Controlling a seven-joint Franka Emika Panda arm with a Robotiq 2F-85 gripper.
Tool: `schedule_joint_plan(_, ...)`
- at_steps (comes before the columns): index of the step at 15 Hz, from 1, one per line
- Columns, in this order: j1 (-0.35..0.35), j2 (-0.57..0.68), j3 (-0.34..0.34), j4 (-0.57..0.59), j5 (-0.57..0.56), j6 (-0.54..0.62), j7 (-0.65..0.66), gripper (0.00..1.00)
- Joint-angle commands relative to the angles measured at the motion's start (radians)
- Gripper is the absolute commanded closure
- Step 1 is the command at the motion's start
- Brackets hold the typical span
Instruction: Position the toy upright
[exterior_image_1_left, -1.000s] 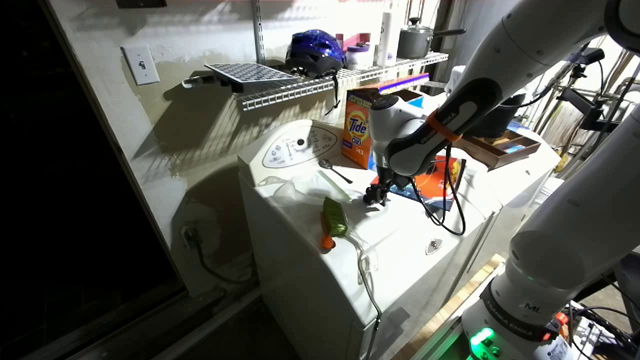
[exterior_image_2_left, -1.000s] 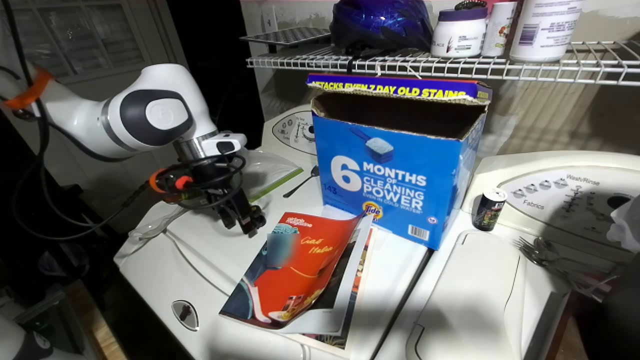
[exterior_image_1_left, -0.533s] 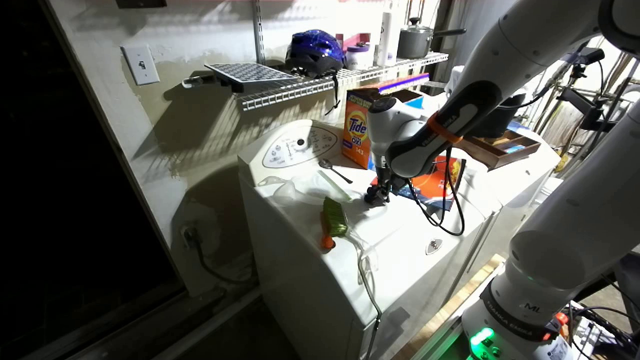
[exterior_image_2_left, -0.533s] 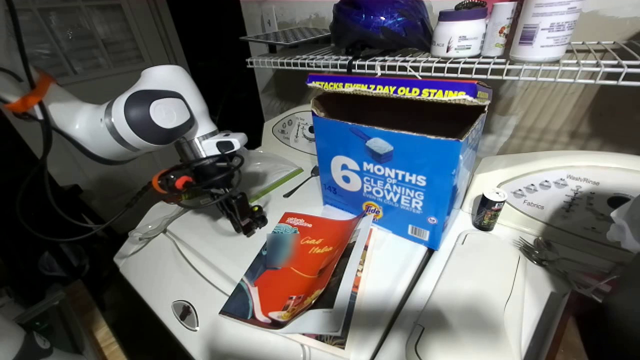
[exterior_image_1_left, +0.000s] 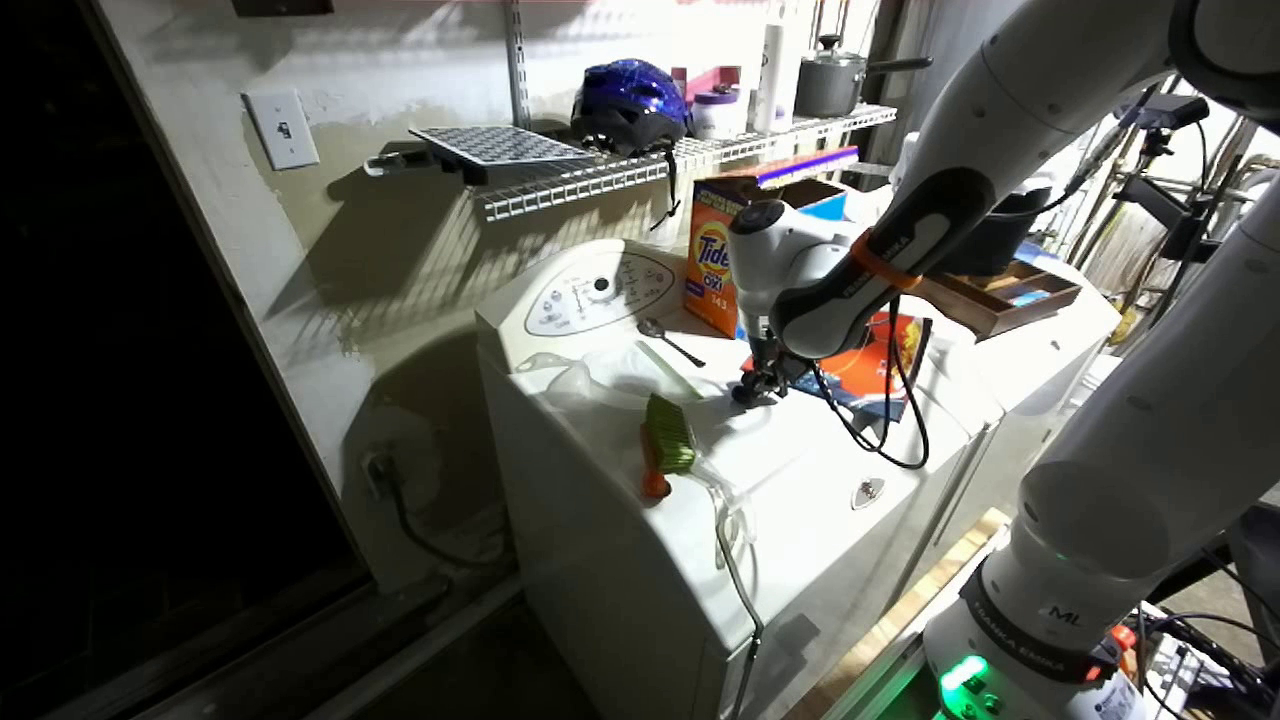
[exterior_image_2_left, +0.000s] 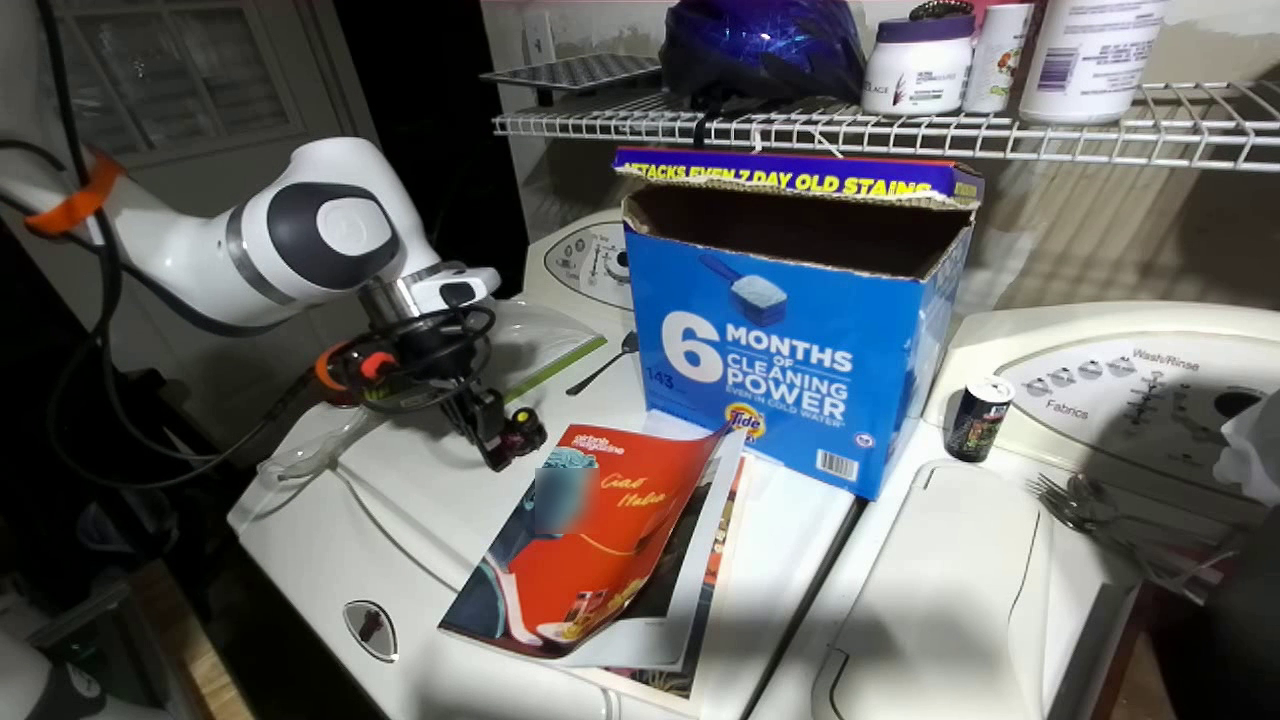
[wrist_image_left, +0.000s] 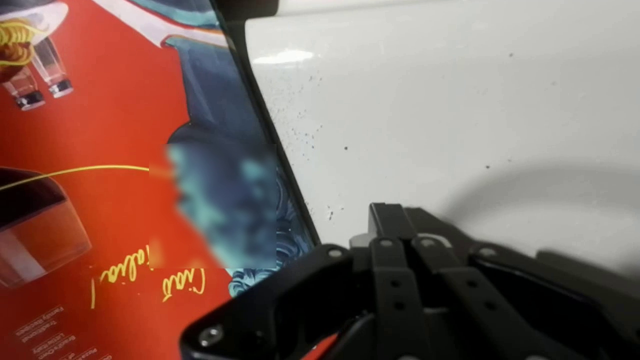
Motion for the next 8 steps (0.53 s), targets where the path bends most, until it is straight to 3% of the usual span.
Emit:
schedule_joint_plan(1,0.008,0.021,-0.006,0.028,-0.03,-0.018,0.009,1.0)
schedule_joint_plan(4,0.015,-0.015,-0.009,0.025,0.014,-0.049,-0.077,1.0)
schedule_joint_plan(8,0.028,-0.051,-0.018,0.045,0.149,-0.157,-0.363,1.0)
